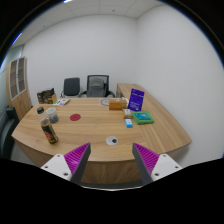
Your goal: Pour water
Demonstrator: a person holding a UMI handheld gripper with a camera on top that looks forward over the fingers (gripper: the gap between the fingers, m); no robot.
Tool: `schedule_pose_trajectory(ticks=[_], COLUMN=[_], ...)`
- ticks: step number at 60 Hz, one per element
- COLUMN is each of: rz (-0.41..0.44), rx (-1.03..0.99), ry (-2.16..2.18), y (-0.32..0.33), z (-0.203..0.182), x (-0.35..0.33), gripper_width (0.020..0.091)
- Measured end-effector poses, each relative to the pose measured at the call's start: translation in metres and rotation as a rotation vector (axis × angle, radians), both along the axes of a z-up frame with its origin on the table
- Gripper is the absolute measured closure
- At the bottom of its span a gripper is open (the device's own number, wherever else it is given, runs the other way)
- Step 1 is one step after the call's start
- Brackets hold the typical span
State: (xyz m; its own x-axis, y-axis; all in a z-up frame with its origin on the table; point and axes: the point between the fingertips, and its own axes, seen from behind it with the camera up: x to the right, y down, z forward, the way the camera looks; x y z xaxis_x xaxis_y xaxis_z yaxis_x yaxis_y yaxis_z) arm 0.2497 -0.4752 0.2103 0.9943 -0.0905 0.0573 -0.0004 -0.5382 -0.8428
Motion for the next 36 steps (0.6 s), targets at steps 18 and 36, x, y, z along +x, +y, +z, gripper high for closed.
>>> schedule_pose_trajectory(ticks=[18, 36], rz=[0.064, 0.195], rx=[-0.055, -0.014], ry=[0.013, 0.070], y=[-0.007, 0.035], z=[-0.045, -0.086], x=[-0.056, -0.241], gripper_width=[0.0248, 0.0242])
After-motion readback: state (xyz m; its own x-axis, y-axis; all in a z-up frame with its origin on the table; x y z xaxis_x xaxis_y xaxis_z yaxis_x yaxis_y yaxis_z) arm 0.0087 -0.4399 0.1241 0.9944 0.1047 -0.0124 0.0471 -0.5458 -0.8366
